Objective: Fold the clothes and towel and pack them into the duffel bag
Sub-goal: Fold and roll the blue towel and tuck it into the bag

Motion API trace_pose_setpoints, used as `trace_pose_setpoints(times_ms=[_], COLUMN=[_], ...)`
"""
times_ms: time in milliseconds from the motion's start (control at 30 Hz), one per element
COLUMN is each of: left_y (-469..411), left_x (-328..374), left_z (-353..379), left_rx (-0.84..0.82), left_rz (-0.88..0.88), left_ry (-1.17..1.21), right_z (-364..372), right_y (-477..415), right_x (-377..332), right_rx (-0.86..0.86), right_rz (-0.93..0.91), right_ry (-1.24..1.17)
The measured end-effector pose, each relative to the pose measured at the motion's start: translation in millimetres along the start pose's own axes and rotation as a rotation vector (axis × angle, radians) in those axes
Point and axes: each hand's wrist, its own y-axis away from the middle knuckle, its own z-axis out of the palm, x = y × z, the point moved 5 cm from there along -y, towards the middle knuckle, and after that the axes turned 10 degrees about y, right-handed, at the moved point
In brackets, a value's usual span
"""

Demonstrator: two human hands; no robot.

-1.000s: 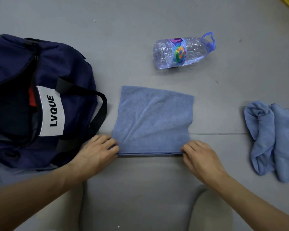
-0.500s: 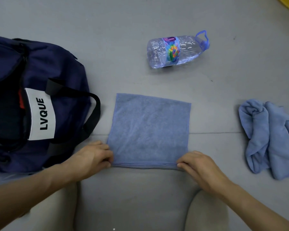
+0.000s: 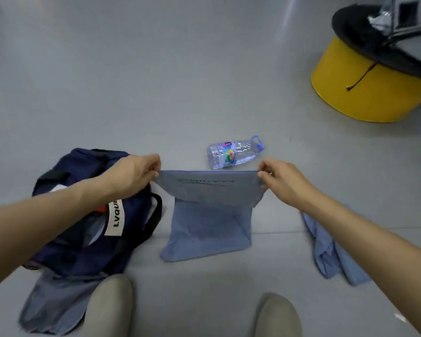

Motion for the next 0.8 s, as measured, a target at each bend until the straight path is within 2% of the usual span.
trace_pose_setpoints(times_ms=[167, 333, 467, 633, 733, 800], left_y=[-19.9, -7.0, 25.6, 82.3, 116.9, 132.6], left_x=[49.4, 111.6, 136.8, 123.9, 94.3, 67.0], left_z=[-120.2, -227.0, -272.3, -246.6, -189.8, -138.4], left_rx=[0.273, 0.649, 0.783, 0.666, 0.452, 0.282], left_rz=[-0.001, 0.123, 0.202, 0.244, 0.251, 0.219], left_ry=[0.008, -0.046, 0.044, 0.069, 0.074, 0.099], right_z=[-122.0, -231.0, -276.5, -251.0, -195.4, -140.4], right_y=[-19.8, -15.5, 16.1, 74.3, 105.5, 117.4], right_x=[-63.5, -119.2, -141.6, -134.9, -112.1, -88.6], right_rx=[0.272, 0.538, 0.62, 0.526, 0.403, 0.263], right_rz=[-0.059, -0.127, -0.183, -0.246, -0.257, -0.22], right_ry=[0.08, 0.062, -0.011, -0.077, -0.083, -0.12])
